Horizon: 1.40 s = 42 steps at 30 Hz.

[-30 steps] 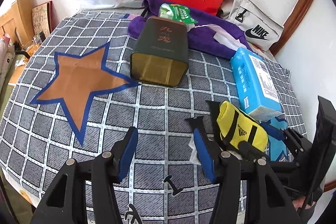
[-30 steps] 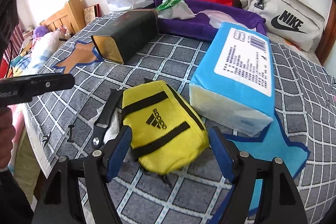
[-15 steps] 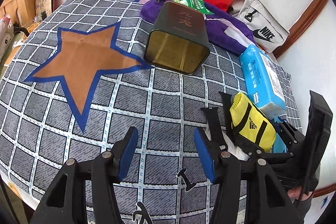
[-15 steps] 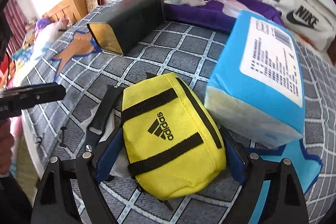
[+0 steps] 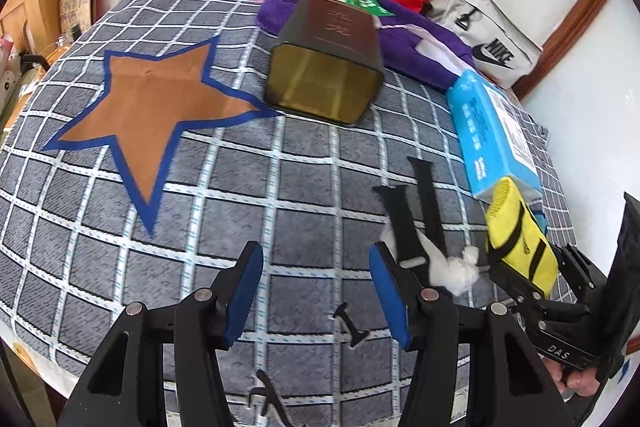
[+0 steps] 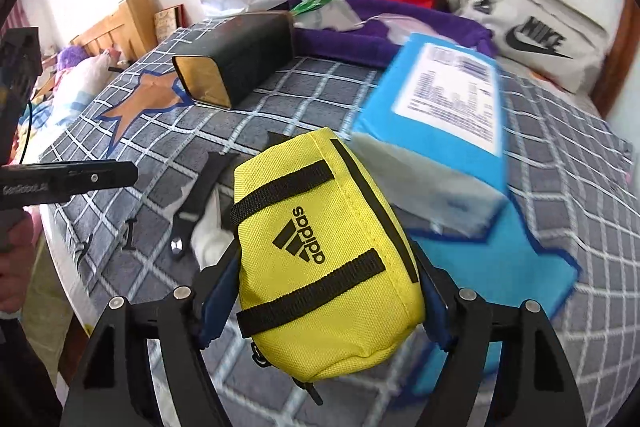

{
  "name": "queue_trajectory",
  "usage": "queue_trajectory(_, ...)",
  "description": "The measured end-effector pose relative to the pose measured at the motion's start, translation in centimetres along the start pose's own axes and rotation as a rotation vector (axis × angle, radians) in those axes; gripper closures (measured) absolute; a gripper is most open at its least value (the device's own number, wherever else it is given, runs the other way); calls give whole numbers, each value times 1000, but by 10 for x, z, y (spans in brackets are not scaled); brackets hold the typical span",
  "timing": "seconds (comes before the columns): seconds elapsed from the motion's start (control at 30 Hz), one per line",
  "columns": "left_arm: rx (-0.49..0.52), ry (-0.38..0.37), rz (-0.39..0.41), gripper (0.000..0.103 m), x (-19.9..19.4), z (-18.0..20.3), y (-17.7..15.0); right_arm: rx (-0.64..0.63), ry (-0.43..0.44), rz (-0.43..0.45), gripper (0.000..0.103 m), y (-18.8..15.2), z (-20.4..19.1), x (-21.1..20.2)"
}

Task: Organize soft objects
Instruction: 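Lower the left tool to the black watch strap while the right tool lifts the pouch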

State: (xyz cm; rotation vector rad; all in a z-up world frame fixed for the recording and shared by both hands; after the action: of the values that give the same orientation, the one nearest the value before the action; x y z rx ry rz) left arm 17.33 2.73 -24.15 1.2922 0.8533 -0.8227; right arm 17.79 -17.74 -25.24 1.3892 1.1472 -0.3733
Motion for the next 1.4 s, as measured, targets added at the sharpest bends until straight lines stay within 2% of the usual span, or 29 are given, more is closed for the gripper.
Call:
queue_trajectory(0.13, 49, -29, 1, 50, 2, 23, -3, 77, -22, 19, 26, -22, 19, -18)
queue_trajectory(0.27, 101, -24, -5, 50, 8, 44, -4, 205, -7, 7, 25, -39, 45, -14)
queue_trajectory(0.37, 142, -18, -2, 50, 13, 58, -6, 199, 16, 43, 19, -38, 46, -13)
queue_trajectory(0.43, 154, -13, -9, 50, 18, 64, -7, 145, 6, 62, 15, -36, 43, -8)
queue_trajectory(0.57, 188, 33, 27, 50, 21, 68, -4, 97, -22, 75, 5, -35, 38, 0)
queue_trajectory(0.67, 225, 69, 42, 50, 22, 71, -3, 91, -24, 85, 2, -34, 38, 3)
queue_trajectory(0.83, 259, 128, 62, 50, 22, 62, 0, 108, 0, 106, 2, -34, 40, 2)
queue_trajectory(0.9, 248, 118, 63, 50, 18, 55, 1, 117, 15, 116, 2, -34, 41, 0)
queue_trajectory(1.0, 228, 187, 68, 50, 18, 35, 4, 123, 23, 124, 2, -34, 41, -1)
queue_trajectory(1.17, 220, 147, 66, 54, 17, 23, 5, 117, 2, 123, 7, -34, 40, -2)
queue_trajectory(1.2, 235, 142, 72, 54, 16, 25, 5, 112, -9, 117, 8, -35, 40, -3)
queue_trajectory(1.27, 284, 121, 82, 54, 18, 33, 6, 105, -33, 103, 16, -38, 41, -5)
queue_trajectory(1.37, 342, 133, 90, 54, 26, 45, 7, 124, -25, 96, 20, -42, 44, -10)
queue_trajectory(1.4, 352, 138, 101, 61, 27, 49, 8, 130, -23, 96, 20, -43, 44, -11)
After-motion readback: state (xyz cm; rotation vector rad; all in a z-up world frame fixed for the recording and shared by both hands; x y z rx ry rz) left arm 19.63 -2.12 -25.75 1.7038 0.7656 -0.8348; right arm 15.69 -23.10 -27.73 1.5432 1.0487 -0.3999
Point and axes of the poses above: each gripper's, at about its wrist camera, not at the fingertips, and x roughly the way its jaws point, z to its right, y to its top, the point moved 8 cm from there along x, roughly the way its jaws point, and after that the axes turned 12 degrees about y, right-handed, at the moved point
